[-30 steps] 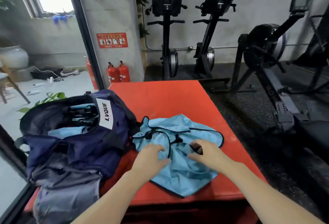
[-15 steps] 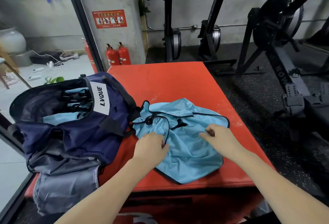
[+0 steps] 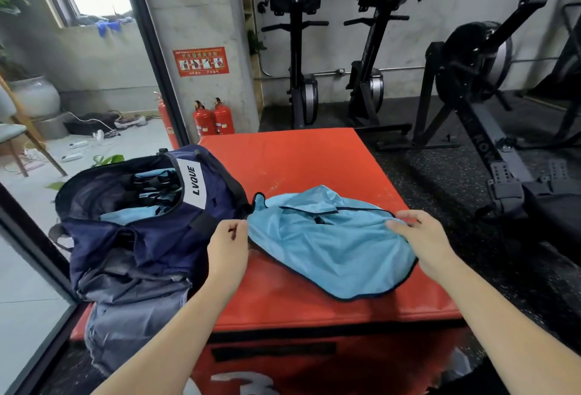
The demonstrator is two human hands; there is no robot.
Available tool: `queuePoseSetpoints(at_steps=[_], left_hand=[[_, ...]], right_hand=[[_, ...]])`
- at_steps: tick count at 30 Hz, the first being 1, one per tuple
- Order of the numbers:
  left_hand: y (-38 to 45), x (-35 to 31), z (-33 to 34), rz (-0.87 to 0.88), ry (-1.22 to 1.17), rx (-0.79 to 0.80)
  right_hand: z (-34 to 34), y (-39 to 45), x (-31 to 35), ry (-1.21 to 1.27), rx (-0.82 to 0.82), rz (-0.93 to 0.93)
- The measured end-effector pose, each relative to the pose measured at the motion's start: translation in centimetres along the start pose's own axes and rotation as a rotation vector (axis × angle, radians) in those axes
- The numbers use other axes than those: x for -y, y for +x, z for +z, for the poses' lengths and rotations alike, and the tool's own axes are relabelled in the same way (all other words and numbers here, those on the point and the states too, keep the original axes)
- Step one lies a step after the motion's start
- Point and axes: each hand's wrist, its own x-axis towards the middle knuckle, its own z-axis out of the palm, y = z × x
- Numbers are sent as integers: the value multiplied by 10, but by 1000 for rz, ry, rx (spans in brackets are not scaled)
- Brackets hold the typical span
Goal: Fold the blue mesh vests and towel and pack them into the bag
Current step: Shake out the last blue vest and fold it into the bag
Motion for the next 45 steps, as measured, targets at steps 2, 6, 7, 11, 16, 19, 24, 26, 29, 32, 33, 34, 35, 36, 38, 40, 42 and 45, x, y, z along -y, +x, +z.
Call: queuePoseSetpoints(at_steps=[2,6,7,11,16,19,24,26,29,32,33,34,35,36,38,40,42,45], left_hand=[[-8,-3,-9,-20,-27,-59],[-28,-3,-24,-66,7,-14],[-31,0,-28,-93,89,33],[-40,21,-43,-141,630,348],[-51,21,-45,31,1050,440],[-51,8,-37,144,1078,335],[-37,19,2,490,583,543],[-29,27,25,559,583,646],[-7,44,56,554,780,620],[19,53,70,421,988,634],[25,55,74,406,1004,629],[31,55,77,405,1002,617],[35,54,81,405,990,601],[38,53,86,405,976,589],[38,49,95,381,972,582],[31,48,100,364,1012,578],[21,49,102,358,1065,571],[9,50,99,325,1085,581]], right_hand=[[-11,4,4,113,-91,8],[-36,10,-2,153,-181,-7],[-42,11,-6,71,-191,-10],[-57,8,-27,-650,-73,-3],[-41,-6,-29,-1044,131,-23],[-13,-19,-18,-944,56,-250],[49,-51,-23,-812,289,-431],[64,-54,-38,-981,364,-385],[67,-39,-48,-1157,375,-310],[61,-8,-53,-1219,329,-295],[59,3,-54,-1226,318,-281],[57,13,-56,-1231,308,-265],[56,23,-57,-1233,296,-254],[55,32,-58,-1231,279,-248],[55,44,-59,-1225,253,-237],[57,47,-56,-1220,250,-240],[62,45,-47,-1205,214,-279],[73,45,-27,-1110,114,-422]])
